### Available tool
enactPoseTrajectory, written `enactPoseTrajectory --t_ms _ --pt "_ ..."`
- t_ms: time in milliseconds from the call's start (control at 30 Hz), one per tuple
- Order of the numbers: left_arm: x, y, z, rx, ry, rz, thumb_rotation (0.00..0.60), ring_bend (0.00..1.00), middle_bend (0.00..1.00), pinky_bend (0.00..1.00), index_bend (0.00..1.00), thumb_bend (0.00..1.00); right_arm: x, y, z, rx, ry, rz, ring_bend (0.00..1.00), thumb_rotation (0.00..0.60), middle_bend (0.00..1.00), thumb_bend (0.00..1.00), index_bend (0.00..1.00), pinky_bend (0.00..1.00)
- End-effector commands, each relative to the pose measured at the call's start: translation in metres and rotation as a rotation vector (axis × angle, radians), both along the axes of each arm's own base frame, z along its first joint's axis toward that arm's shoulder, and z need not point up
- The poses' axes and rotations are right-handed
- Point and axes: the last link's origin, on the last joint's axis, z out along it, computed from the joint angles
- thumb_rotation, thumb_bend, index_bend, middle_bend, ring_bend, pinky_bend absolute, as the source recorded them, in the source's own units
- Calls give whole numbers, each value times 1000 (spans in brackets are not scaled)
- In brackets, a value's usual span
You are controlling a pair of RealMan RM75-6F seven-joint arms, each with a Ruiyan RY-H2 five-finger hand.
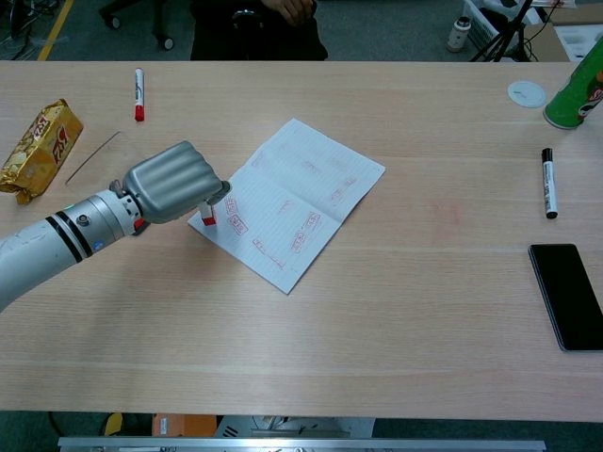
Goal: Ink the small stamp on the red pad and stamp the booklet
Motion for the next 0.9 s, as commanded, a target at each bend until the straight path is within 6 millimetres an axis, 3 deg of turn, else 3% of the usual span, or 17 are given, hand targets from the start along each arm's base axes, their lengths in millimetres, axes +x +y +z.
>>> enactPoseTrajectory --t_ms 33,900 --pt "-1 -1 -3 -3 10 -4 600 971 987 1000 587 352 0 0 1 -1 1 -2 477 600 423 188 378 514" --pt "-14 0 -17 -20 37 36 600 971 987 1000 587 352 -2 1 0 -1 6 -12 480 600 424 188 378 514"
